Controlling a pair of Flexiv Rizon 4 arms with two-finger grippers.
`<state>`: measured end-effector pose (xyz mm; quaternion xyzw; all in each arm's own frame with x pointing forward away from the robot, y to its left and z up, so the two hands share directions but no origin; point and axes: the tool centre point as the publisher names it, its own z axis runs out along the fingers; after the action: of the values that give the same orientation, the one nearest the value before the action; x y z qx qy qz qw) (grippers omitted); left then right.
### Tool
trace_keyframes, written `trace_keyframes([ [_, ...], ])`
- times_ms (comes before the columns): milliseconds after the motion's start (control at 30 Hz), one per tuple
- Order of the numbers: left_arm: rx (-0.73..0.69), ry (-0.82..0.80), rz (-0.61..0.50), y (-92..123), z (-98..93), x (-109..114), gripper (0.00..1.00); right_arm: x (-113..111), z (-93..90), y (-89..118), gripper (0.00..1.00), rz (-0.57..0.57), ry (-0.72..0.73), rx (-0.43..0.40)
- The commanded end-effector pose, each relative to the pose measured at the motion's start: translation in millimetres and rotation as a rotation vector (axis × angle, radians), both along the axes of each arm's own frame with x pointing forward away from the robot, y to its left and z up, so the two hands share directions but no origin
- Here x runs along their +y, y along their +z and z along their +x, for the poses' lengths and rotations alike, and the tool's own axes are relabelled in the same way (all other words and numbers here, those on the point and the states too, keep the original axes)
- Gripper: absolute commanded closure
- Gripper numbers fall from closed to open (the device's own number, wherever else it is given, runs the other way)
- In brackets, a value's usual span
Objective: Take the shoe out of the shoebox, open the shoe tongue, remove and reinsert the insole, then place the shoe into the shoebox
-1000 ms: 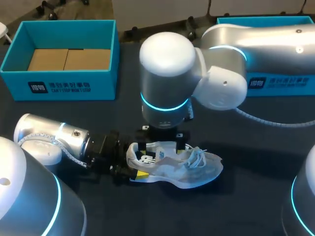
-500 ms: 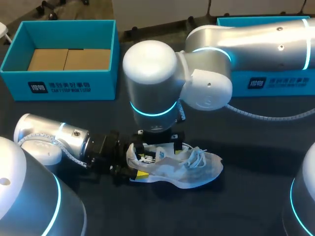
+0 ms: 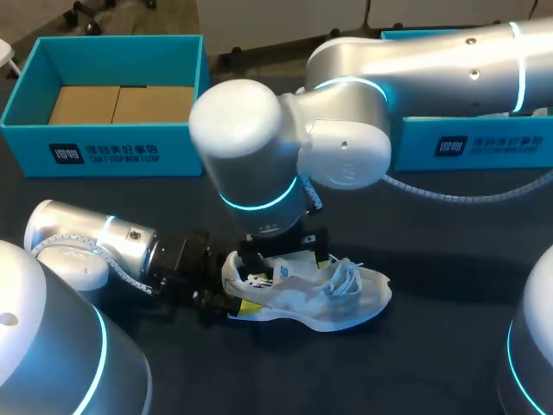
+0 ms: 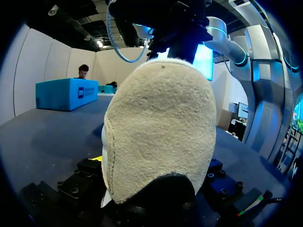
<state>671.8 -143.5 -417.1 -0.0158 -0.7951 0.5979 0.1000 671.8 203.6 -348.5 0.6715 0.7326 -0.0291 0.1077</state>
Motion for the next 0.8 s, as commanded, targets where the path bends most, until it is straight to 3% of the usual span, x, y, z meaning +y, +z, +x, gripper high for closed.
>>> trace_keyframes([
  [33,-0.001,0.001,0.0,-1,-0.7,1,1.0,3,-4.1,-8,0.0,-0.136,-0.382,-0.097],
  [300,-0.001,0.001,0.0,-1,-0.7,1,1.0,3,-6.5,-6,0.0,-0.108,-0.392,-0.124],
  [800,-0.001,0.001,0.0,-1,-0.7,1,1.0,-27,-7.9,7,0.0,0.0,-0.42,-0.189],
])
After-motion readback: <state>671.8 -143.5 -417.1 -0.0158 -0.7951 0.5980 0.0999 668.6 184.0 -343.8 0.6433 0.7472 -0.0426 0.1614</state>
